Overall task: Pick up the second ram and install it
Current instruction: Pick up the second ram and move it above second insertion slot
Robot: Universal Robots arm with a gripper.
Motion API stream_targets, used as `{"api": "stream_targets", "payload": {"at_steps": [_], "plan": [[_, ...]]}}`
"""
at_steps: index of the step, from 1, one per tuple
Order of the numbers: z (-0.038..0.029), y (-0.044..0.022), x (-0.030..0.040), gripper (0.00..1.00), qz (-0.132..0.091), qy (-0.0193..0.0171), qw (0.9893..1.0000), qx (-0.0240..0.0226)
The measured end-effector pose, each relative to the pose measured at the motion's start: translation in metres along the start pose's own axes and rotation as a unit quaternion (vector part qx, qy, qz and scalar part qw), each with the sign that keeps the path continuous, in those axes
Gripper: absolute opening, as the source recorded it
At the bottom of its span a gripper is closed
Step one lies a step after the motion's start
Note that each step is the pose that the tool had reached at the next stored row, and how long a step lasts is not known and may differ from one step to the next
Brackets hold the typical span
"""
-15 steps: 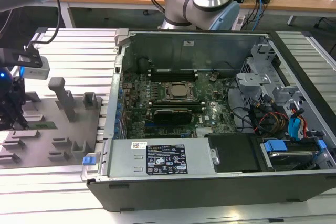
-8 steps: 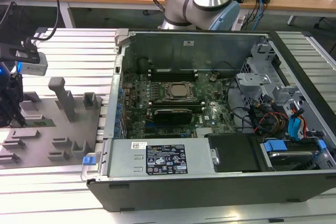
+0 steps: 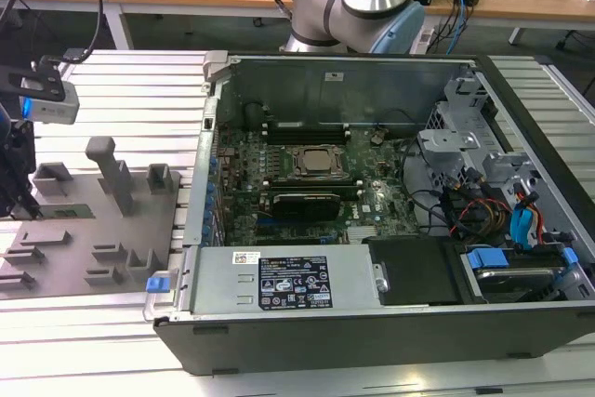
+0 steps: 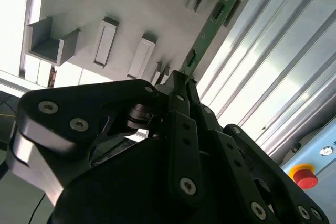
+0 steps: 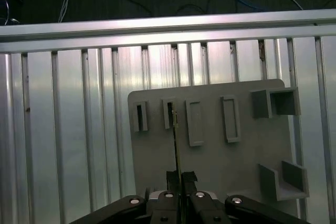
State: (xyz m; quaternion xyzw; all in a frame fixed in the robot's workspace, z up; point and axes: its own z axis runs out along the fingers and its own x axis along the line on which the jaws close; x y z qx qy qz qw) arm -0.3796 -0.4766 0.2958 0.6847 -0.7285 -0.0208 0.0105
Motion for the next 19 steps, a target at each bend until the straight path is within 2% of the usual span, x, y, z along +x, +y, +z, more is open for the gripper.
{"api": "stream_targets", "payload": {"at_steps": [7,12,16,19], "plan": [[-0.0135,0.0006,-0.0002,0.14,0.0,0.0,1.0,0.0],[-0.0187,0.0008,-0.0002,0.14,0.0,0.0,1.0,0.0],[-0.0268,0.0012,-0.0003,0.14,0.0,0.0,1.0,0.0],[-0.0376,0.0017,-0.0005,0.14,0.0,0.0,1.0,0.0]]}}
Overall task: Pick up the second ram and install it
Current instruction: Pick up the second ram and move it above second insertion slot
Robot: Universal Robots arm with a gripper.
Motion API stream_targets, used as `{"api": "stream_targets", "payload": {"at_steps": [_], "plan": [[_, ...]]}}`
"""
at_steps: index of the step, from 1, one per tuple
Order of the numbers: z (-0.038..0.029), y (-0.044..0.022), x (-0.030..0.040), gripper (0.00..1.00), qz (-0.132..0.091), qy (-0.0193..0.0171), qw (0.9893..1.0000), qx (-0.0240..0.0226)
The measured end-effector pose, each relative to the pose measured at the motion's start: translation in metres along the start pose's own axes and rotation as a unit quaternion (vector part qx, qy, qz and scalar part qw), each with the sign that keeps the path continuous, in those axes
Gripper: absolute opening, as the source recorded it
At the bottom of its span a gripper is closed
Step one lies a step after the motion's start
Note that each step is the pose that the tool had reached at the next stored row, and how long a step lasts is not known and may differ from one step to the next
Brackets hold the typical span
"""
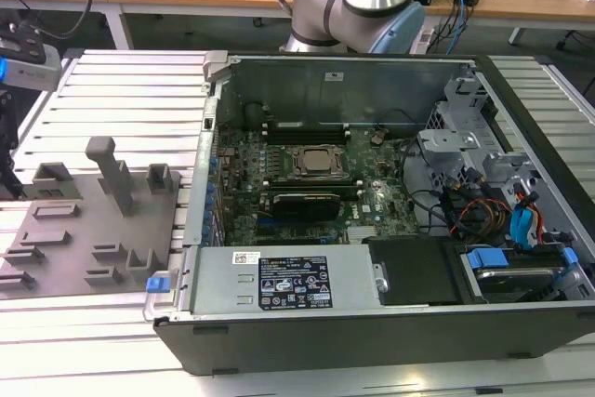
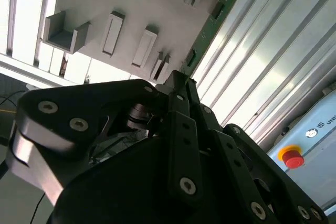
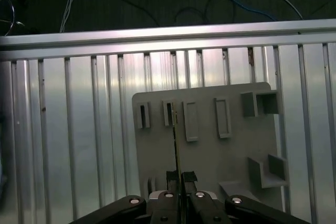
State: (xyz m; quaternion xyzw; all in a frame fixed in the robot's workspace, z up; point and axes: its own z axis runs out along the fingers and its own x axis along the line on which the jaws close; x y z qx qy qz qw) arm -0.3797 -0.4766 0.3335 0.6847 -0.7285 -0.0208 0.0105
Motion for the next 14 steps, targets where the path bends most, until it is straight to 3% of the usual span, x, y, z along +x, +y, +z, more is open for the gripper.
{"api": "stream_targets", "payload": {"at_steps": [2,14], "plan": [[-0.007,0.0003,-0.0001,0.14,0.0,0.0,1.0,0.0],[-0.0292,0.0013,-0.0004,0.14,0.0,0.0,1.0,0.0]]}}
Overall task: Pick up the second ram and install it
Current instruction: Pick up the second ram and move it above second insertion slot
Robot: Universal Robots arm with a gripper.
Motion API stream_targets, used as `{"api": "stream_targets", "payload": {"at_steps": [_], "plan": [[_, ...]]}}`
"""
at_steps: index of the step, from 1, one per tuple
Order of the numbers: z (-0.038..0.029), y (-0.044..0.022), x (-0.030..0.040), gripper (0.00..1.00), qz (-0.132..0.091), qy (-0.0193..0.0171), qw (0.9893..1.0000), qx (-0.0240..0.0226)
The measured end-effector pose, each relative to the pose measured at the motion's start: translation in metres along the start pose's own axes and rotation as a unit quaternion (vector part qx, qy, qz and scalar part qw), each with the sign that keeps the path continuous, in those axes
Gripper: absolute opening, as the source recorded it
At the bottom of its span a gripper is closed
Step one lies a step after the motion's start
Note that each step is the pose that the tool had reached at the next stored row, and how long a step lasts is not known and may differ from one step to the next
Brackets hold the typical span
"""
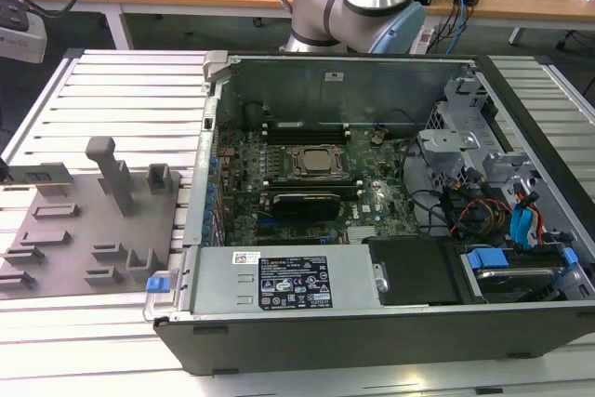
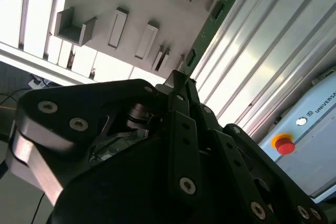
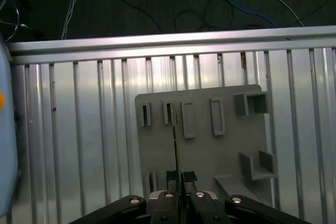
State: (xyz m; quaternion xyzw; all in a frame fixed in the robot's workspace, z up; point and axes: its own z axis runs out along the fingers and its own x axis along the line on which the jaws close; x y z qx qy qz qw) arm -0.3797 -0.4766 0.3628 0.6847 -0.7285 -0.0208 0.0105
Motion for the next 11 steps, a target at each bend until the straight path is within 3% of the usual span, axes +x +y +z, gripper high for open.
{"api": "stream_targets", "payload": {"at_steps": [8,11], "plan": [[-0.022,0.001,-0.0003,0.14,0.0,-0.0008,1.0,0.0],[-0.0271,0.0011,-0.0003,0.14,0.0,-0.0068,1.0,-0.0004]]}}
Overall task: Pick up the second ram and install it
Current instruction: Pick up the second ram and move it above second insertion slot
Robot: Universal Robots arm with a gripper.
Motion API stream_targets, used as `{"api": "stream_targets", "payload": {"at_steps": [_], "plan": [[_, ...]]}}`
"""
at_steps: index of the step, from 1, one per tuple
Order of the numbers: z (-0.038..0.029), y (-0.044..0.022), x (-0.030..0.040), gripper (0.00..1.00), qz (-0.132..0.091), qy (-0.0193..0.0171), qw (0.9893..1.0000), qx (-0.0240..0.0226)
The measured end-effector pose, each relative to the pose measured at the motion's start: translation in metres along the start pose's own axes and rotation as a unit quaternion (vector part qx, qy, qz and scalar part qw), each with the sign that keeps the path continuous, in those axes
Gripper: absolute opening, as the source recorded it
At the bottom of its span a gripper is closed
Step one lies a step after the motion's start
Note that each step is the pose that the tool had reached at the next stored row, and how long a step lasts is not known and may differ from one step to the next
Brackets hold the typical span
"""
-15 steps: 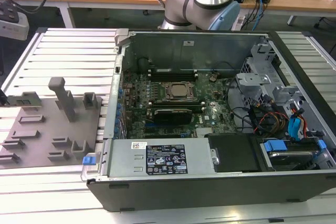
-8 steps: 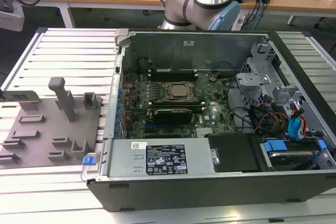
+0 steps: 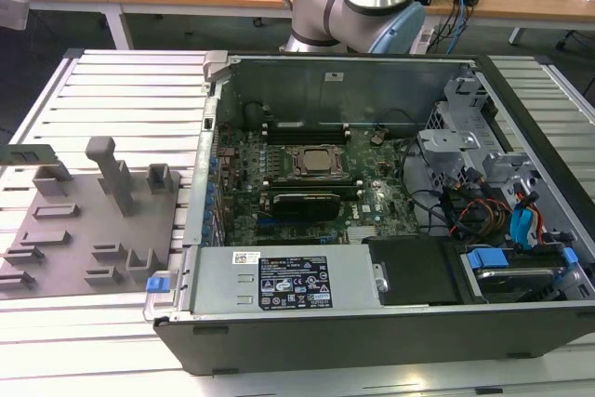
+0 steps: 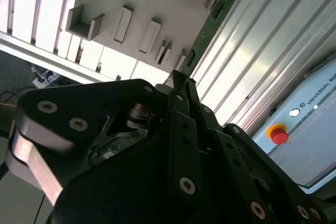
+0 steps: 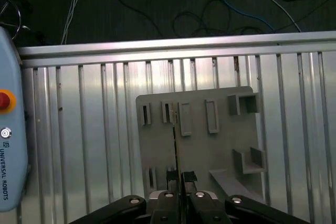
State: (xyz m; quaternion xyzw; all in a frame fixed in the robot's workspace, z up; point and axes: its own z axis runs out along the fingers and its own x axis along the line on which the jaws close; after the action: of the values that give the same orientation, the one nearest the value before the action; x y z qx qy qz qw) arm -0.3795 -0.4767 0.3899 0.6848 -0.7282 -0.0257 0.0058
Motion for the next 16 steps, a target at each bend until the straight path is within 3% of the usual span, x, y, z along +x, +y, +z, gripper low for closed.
{"api": "stream_targets", "payload": {"at_steps": [1,3,11,14,16], "plan": [[-0.0023,0.0003,-0.0002,0.14,0.0,-0.0018,1.0,-0.0001],[-0.0133,0.0008,-0.0014,0.14,0.0,-0.0019,1.0,-0.0001],[-0.0147,-0.0005,-0.0017,0.14,0.0,-0.002,1.0,-0.0002],[-0.0154,-0.0202,-0.0028,0.14,0.0,-0.0021,1.0,-0.0001],[-0.0157,-0.0263,-0.0032,0.14,0.0,-0.0021,1.0,-0.0002]]}}
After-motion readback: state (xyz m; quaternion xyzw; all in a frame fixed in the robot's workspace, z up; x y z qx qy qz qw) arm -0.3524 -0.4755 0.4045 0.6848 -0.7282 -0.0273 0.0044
